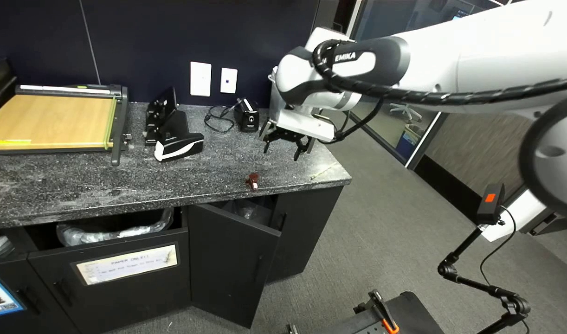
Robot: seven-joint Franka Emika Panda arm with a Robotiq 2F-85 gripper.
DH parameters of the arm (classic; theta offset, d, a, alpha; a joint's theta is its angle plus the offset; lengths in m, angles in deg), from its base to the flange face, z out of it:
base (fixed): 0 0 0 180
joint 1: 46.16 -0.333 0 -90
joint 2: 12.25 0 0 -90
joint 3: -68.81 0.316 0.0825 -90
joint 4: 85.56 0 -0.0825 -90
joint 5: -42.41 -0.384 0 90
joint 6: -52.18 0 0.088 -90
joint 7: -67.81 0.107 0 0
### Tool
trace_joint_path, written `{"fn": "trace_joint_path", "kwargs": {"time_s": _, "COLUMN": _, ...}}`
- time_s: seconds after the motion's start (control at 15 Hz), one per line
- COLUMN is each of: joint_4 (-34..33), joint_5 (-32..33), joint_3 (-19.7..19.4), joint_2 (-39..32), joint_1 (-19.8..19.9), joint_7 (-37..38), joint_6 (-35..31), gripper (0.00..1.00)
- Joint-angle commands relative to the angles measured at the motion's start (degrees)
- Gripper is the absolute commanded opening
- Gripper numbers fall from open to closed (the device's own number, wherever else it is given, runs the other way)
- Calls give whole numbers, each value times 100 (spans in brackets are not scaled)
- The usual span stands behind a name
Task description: Move the staple remover to the right
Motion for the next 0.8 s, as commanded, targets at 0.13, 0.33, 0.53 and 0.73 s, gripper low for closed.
{"fn": "trace_joint_path", "kwargs": {"time_s": 0.13, "joint_4": -1969, "joint_5": 282, "joint_3": -164, "joint_2": -1656, "joint_1": -317, "joint_7": 438, "joint_6": 559, "gripper": 100}}
{"fn": "trace_joint_path", "kwargs": {"time_s": 0.33, "joint_4": -2766, "joint_5": 347, "joint_3": -237, "joint_2": -2374, "joint_1": -438, "joint_7": 564, "joint_6": 764, "gripper": 100}}
{"fn": "trace_joint_path", "kwargs": {"time_s": 0.53, "joint_4": -3528, "joint_5": 397, "joint_3": -291, "joint_2": -3010, "joint_1": -538, "joint_7": 653, "joint_6": 1032, "gripper": 100}}
{"fn": "trace_joint_path", "kwargs": {"time_s": 0.73, "joint_4": -4265, "joint_5": 444, "joint_3": -337, "joint_2": -3564, "joint_1": -614, "joint_7": 737, "joint_6": 1302, "gripper": 100}}
